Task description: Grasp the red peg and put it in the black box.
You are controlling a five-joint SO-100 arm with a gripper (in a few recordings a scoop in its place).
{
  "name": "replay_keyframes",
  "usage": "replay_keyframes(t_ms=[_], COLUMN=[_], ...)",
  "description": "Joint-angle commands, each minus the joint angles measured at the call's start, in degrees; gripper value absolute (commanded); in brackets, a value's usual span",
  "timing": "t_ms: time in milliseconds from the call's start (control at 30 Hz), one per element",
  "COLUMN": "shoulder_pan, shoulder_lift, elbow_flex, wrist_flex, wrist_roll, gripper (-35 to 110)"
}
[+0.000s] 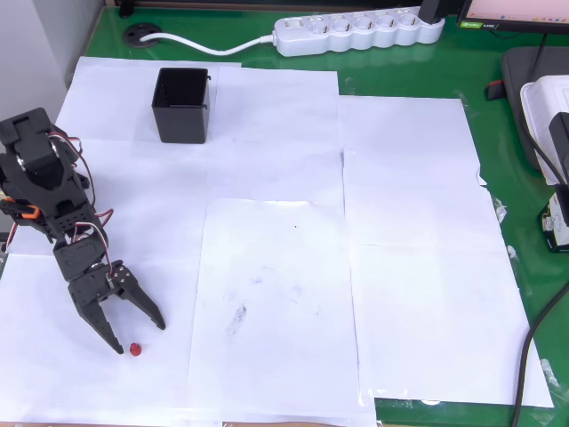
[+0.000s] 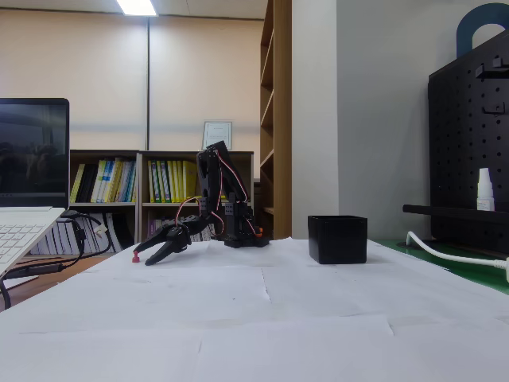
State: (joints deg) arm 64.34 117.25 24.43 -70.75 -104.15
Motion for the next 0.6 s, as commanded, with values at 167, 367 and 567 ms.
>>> replay_keyframes(t_ms=[167,367,567], shoulder_pan=[1.4,1.5,1.6], shoulder_lift=[2.5,2.5,2.5], elbow_flex=[2.9,2.4,2.0], wrist_flex=[0.4,0.3,0.3], wrist_roll=[-0.3,-0.2,-0.4], gripper=[28,21,13])
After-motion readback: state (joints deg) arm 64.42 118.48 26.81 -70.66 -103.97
